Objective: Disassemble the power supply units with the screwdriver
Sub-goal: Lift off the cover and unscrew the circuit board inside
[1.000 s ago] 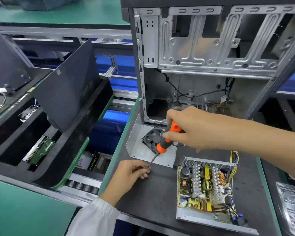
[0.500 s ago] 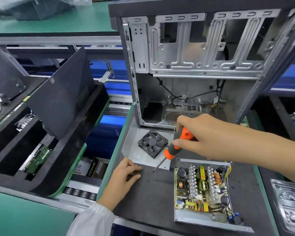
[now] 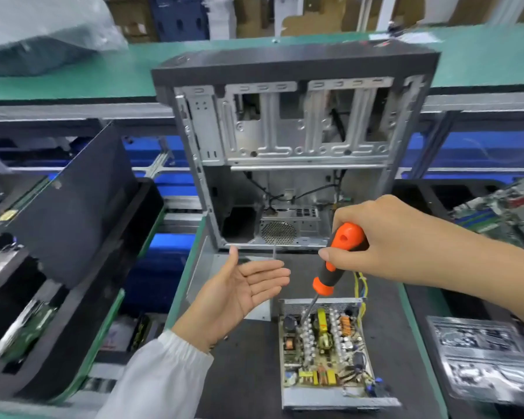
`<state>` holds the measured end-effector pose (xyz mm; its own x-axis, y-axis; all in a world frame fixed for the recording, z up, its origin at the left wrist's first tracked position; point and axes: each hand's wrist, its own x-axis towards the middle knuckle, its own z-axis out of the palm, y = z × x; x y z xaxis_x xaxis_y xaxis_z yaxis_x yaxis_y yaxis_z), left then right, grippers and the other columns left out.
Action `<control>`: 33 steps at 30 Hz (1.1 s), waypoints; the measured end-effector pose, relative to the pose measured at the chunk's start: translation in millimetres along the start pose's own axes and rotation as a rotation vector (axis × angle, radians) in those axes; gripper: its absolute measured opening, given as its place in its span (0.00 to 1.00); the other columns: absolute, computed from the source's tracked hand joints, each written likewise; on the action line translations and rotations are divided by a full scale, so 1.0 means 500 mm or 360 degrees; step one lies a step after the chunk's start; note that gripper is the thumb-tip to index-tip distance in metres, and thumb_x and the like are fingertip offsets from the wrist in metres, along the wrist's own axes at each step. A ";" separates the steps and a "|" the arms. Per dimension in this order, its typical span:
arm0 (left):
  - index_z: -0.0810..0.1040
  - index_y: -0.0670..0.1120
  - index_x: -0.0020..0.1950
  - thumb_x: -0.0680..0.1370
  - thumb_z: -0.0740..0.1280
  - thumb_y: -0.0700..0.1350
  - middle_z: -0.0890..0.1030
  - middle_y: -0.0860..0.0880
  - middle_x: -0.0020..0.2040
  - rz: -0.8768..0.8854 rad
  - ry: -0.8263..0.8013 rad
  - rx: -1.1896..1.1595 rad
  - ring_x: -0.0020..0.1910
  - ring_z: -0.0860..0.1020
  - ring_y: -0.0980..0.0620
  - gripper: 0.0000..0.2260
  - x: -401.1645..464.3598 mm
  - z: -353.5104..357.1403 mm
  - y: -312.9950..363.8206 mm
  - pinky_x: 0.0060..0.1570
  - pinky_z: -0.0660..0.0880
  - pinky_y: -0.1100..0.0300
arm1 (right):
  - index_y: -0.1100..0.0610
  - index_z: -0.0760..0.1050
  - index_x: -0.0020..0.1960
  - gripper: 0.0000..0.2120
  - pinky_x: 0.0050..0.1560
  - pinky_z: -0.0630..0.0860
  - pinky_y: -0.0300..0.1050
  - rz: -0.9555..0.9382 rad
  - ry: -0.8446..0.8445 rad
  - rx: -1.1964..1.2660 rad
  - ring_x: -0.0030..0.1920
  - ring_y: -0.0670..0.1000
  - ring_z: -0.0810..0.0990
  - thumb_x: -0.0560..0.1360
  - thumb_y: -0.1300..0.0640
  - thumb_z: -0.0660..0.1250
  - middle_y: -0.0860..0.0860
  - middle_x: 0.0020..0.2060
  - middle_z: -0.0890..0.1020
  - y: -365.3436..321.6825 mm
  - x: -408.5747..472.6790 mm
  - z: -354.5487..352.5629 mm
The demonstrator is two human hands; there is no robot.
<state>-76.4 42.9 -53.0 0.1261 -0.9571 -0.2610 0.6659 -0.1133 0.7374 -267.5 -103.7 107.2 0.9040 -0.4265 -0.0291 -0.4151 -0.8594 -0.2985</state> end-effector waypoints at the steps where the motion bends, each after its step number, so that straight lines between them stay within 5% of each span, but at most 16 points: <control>1: 0.79 0.36 0.62 0.81 0.48 0.62 0.77 0.35 0.64 -0.0026 -0.0022 0.0041 0.64 0.77 0.41 0.34 0.018 0.018 0.006 0.55 0.78 0.57 | 0.54 0.75 0.38 0.21 0.33 0.73 0.44 0.0050 0.0013 -0.0001 0.28 0.47 0.72 0.65 0.35 0.61 0.48 0.26 0.75 0.011 -0.011 -0.007; 4: 0.80 0.36 0.60 0.83 0.51 0.58 0.80 0.35 0.59 -0.0062 -0.0004 0.0344 0.60 0.79 0.41 0.29 0.077 0.072 0.010 0.54 0.79 0.57 | 0.54 0.74 0.38 0.18 0.32 0.71 0.43 0.0181 0.0044 -0.0002 0.28 0.45 0.72 0.68 0.38 0.64 0.48 0.27 0.75 0.049 -0.042 -0.018; 8: 0.81 0.38 0.51 0.82 0.61 0.49 0.84 0.40 0.50 -0.0072 0.0118 0.1320 0.47 0.83 0.49 0.15 0.172 0.153 -0.010 0.54 0.80 0.56 | 0.53 0.72 0.39 0.17 0.33 0.72 0.43 0.0332 0.0085 -0.0053 0.31 0.45 0.74 0.71 0.39 0.65 0.47 0.29 0.75 0.104 -0.081 -0.018; 11: 0.81 0.37 0.48 0.81 0.62 0.52 0.84 0.39 0.49 -0.0266 -0.0048 0.2060 0.47 0.82 0.46 0.18 0.239 0.204 -0.046 0.55 0.78 0.50 | 0.53 0.70 0.40 0.18 0.32 0.70 0.43 0.0440 0.0105 -0.0115 0.31 0.47 0.74 0.72 0.38 0.65 0.46 0.29 0.74 0.137 -0.105 -0.012; 13: 0.78 0.39 0.39 0.80 0.63 0.56 0.82 0.39 0.43 -0.0481 -0.0153 0.2363 0.42 0.80 0.45 0.22 0.271 0.229 -0.072 0.46 0.76 0.54 | 0.52 0.69 0.39 0.17 0.31 0.69 0.44 0.0497 0.0105 -0.0150 0.31 0.47 0.73 0.72 0.38 0.64 0.46 0.29 0.72 0.154 -0.117 -0.005; 17: 0.65 0.44 0.29 0.76 0.72 0.49 0.68 0.51 0.21 -0.0676 -0.0154 0.2209 0.19 0.68 0.57 0.22 0.296 0.246 -0.115 0.28 0.63 0.60 | 0.51 0.67 0.39 0.16 0.30 0.67 0.44 0.0561 0.0060 -0.0113 0.32 0.50 0.73 0.73 0.39 0.64 0.46 0.31 0.72 0.178 -0.133 0.016; 21: 0.74 0.38 0.46 0.73 0.74 0.40 0.70 0.49 0.30 -0.0525 -0.0233 0.2275 0.33 0.69 0.50 0.11 0.294 0.239 -0.137 0.37 0.65 0.59 | 0.52 0.67 0.40 0.16 0.29 0.66 0.43 0.0610 0.0009 -0.0063 0.32 0.49 0.72 0.74 0.40 0.64 0.46 0.31 0.72 0.201 -0.142 0.038; 24: 0.74 0.37 0.60 0.73 0.73 0.34 0.74 0.51 0.34 -0.0420 -0.0373 0.2217 0.41 0.79 0.51 0.18 0.281 0.236 -0.140 0.41 0.71 0.62 | 0.52 0.64 0.39 0.17 0.28 0.63 0.41 0.0617 -0.0033 -0.0061 0.30 0.48 0.69 0.74 0.40 0.63 0.48 0.32 0.70 0.214 -0.146 0.052; 28: 0.74 0.39 0.63 0.75 0.71 0.33 0.78 0.44 0.41 -0.0310 -0.0568 0.1930 0.41 0.78 0.59 0.18 0.257 0.220 -0.146 0.47 0.74 0.64 | 0.52 0.62 0.39 0.18 0.32 0.67 0.44 0.0609 -0.0044 -0.0020 0.33 0.50 0.71 0.75 0.39 0.62 0.49 0.33 0.70 0.226 -0.149 0.065; 33: 0.75 0.40 0.59 0.74 0.74 0.40 0.78 0.51 0.43 -0.0194 -0.0615 0.1778 0.43 0.76 0.60 0.15 0.234 0.221 -0.150 0.51 0.71 0.68 | 0.53 0.64 0.41 0.18 0.33 0.68 0.46 0.0640 -0.0034 -0.0033 0.33 0.51 0.71 0.75 0.39 0.63 0.49 0.31 0.70 0.237 -0.145 0.084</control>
<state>-192.8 -90.0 -70.0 -0.2514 -0.9191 -0.3033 -0.3764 -0.1959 0.9055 -378.0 -163.0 33.9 0.6708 -0.7242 -0.1598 -0.7380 -0.6306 -0.2400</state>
